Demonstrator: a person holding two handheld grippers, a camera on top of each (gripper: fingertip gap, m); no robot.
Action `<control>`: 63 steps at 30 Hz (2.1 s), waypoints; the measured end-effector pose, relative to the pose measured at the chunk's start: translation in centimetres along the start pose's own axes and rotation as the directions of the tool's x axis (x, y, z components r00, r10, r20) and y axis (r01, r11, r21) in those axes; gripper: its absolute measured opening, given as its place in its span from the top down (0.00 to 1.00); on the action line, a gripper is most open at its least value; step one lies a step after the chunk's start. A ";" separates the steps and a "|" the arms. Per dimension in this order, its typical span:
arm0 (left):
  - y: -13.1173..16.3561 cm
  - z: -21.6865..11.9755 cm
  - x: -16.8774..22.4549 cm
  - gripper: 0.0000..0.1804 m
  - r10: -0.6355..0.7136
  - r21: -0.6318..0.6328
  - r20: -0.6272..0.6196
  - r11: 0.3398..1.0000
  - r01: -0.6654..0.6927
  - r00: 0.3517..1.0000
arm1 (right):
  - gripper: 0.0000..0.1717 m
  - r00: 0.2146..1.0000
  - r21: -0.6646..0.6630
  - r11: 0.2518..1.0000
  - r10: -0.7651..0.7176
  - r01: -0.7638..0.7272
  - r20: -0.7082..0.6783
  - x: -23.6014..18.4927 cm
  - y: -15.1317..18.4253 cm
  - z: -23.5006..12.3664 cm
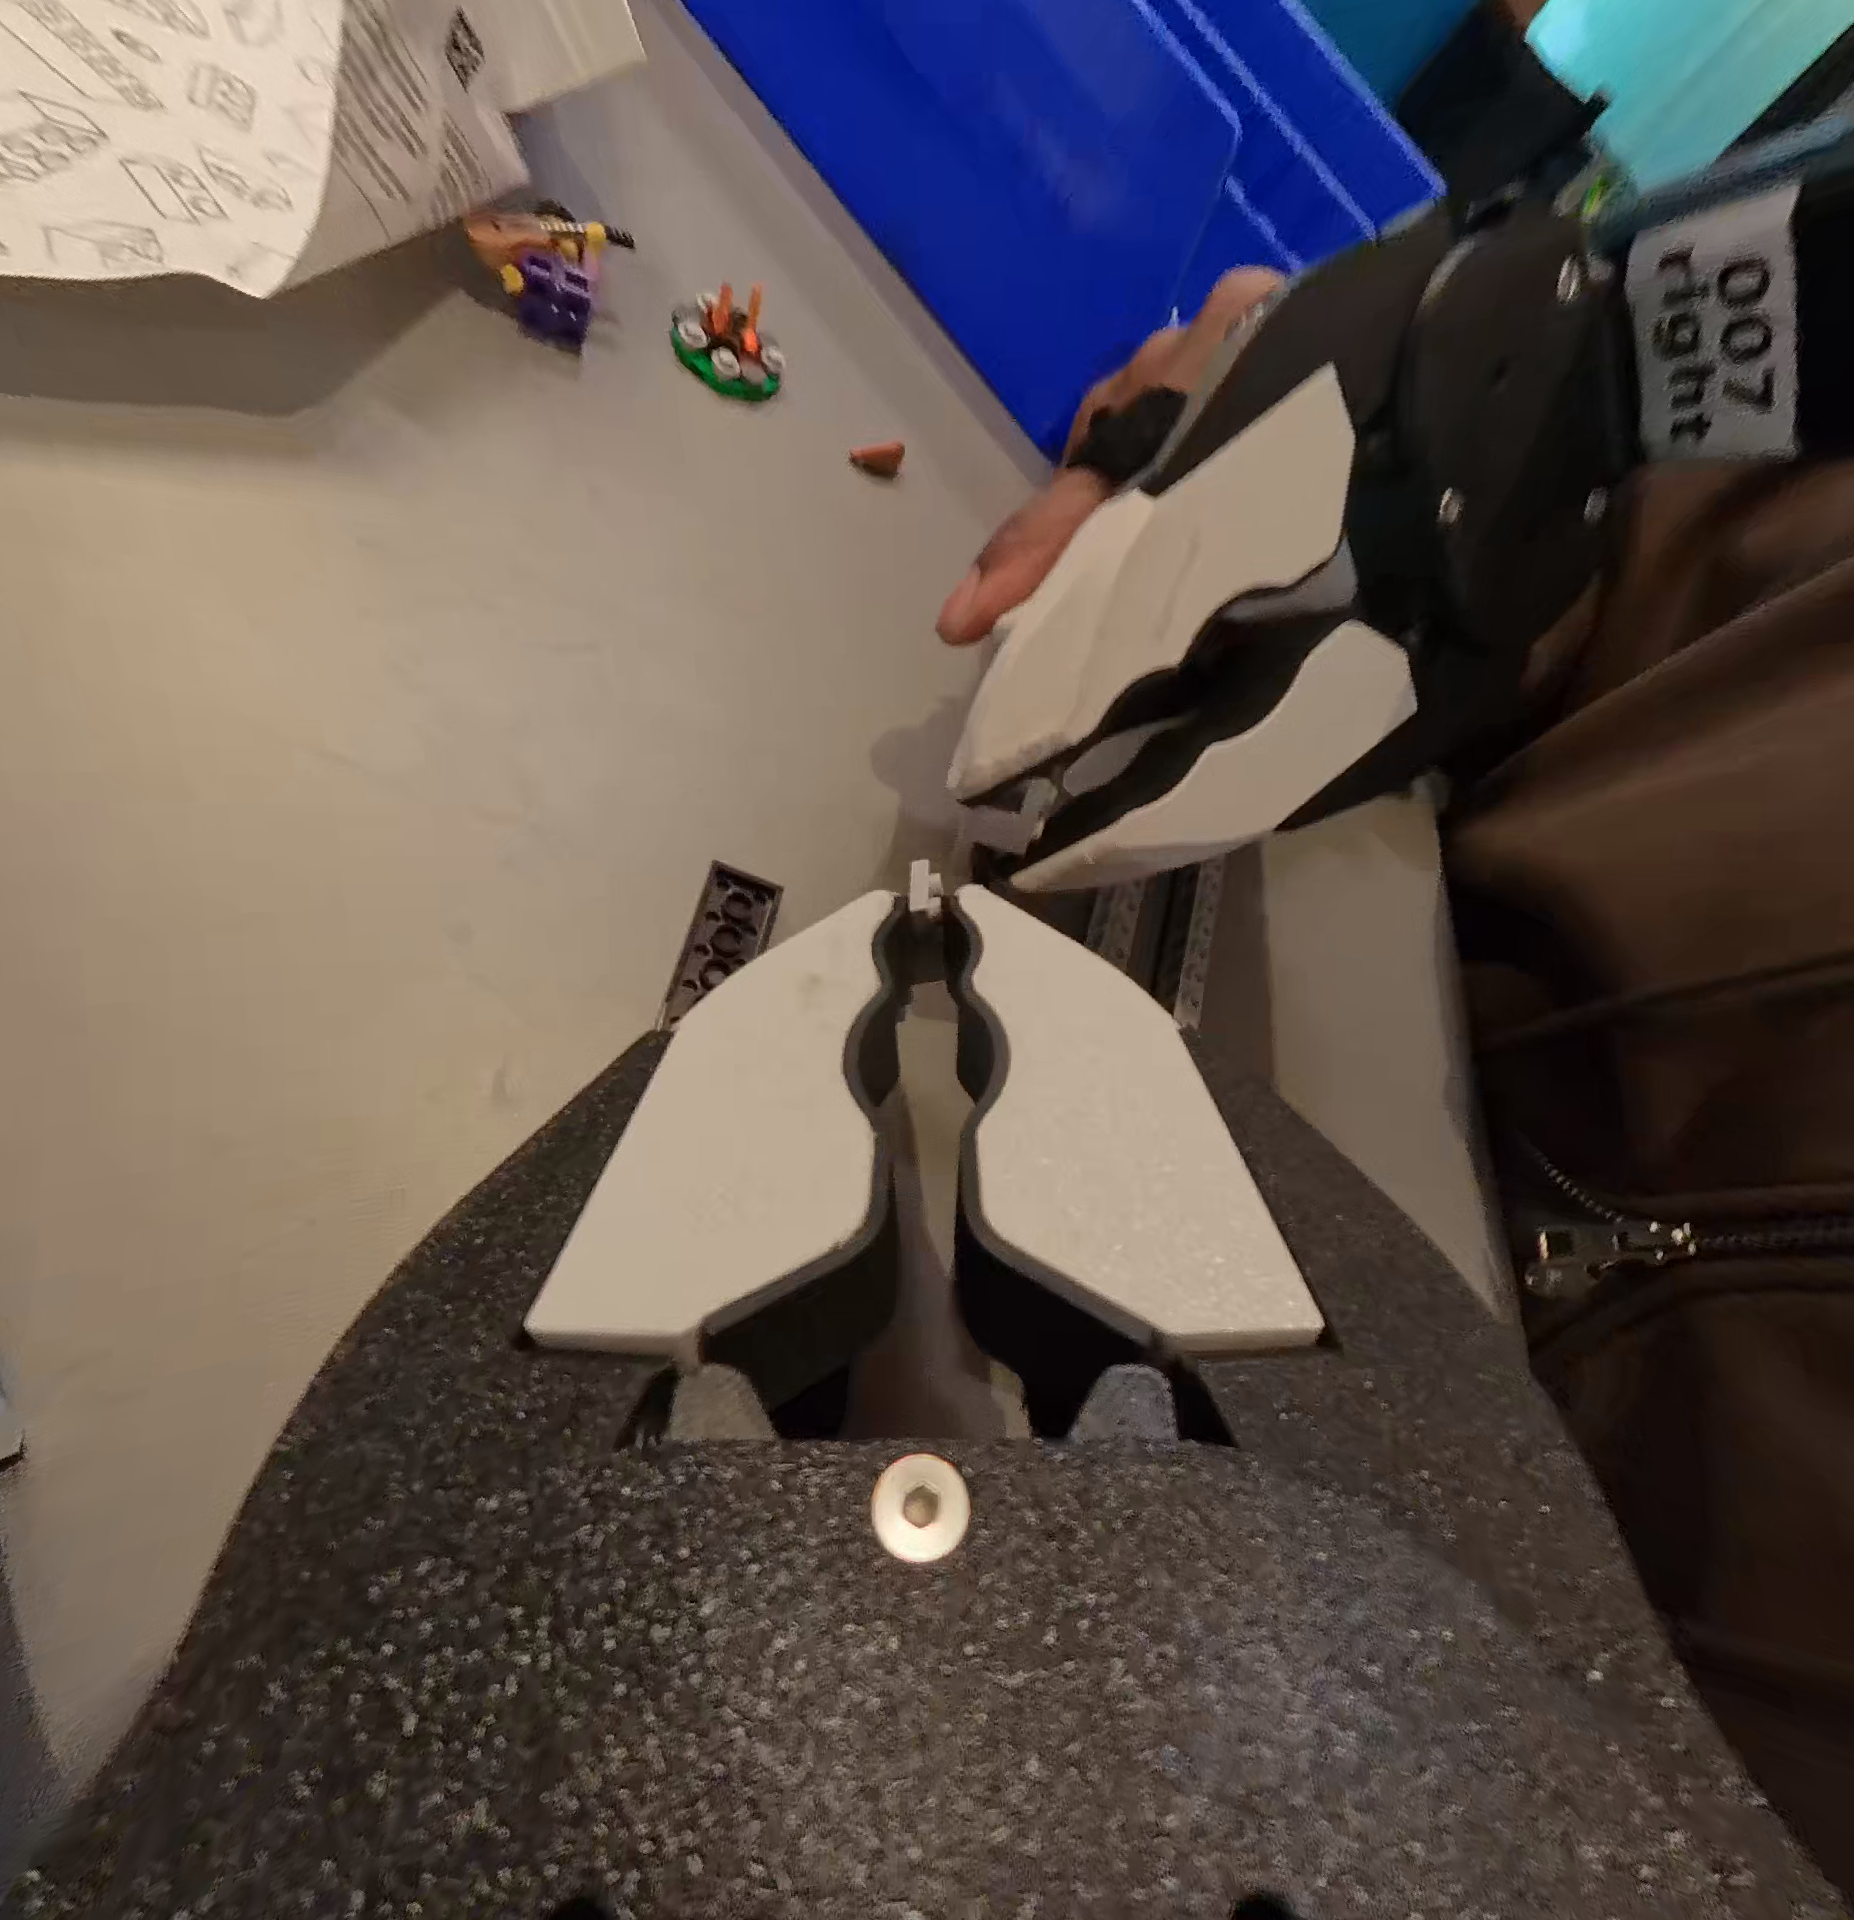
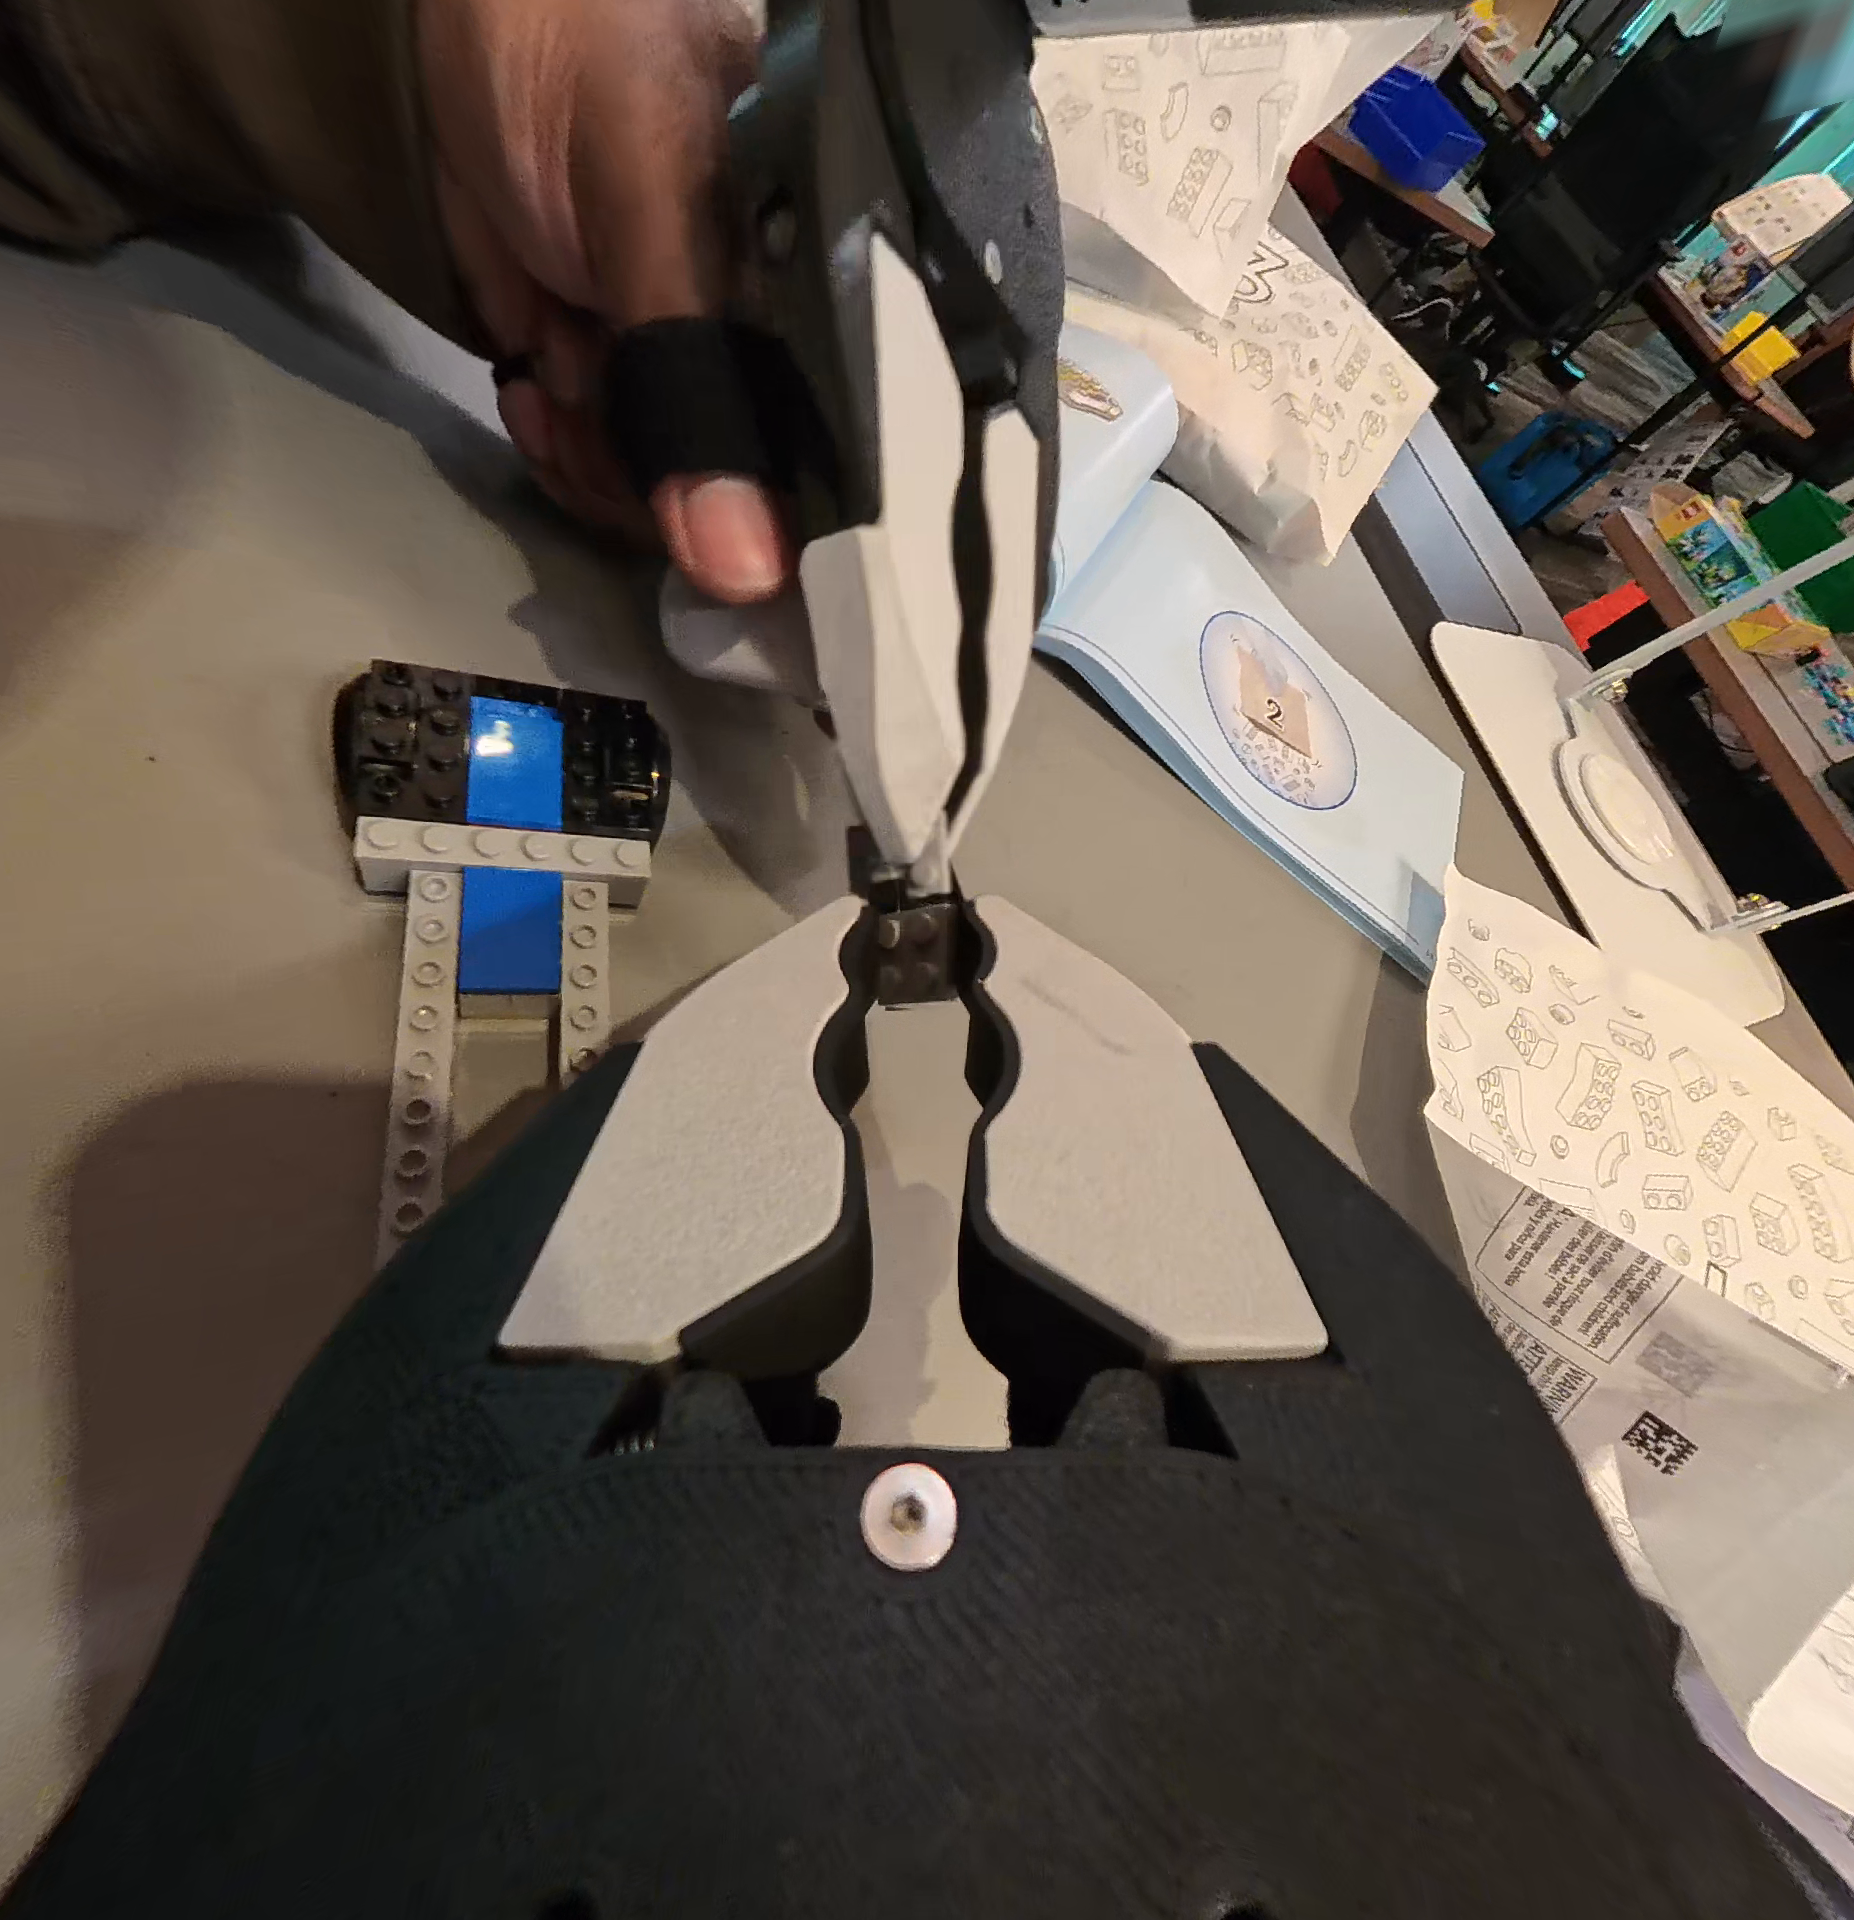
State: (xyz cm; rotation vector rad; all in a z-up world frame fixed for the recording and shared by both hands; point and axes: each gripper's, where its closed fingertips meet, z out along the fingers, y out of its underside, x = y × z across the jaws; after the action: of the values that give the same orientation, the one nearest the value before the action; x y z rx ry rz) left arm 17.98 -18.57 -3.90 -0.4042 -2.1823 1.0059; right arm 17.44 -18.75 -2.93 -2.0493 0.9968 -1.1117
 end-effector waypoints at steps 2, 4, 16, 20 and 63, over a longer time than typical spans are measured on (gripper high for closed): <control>0.6 0.2 0.1 0.97 0.031 -0.046 0.007 0.998 -0.031 0.999 | 0.92 1.000 0.000 1.000 0.011 -0.011 -0.002 0.2 0.1 0.0; 0.7 0.1 -0.1 0.96 0.074 -0.061 0.038 0.996 -0.072 0.996 | 0.92 1.000 -0.004 1.000 0.024 -0.024 0.000 0.2 0.3 0.0; -1.1 -0.4 1.9 0.92 0.187 0.065 -0.037 0.981 -0.184 0.982 | 0.92 1.000 0.115 0.993 0.007 -0.004 -0.019 0.4 -1.6 -0.8; -1.3 -0.6 2.4 0.96 0.171 0.091 -0.077 0.982 -0.164 0.982 | 0.92 0.999 0.142 0.989 -0.035 0.040 -0.036 0.2 -2.0 -1.0; -3.5 -1.5 3.1 0.99 0.390 0.153 0.133 0.900 -0.408 0.911 | 0.81 0.442 0.335 0.730 0.646 -0.596 -0.622 12.3 10.0 -27.8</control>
State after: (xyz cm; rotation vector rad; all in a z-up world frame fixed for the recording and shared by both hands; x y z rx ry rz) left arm 16.83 -18.40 0.88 -0.7546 -2.1168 1.4598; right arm -5.51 -38.43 7.66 -0.9294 1.8697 -1.4726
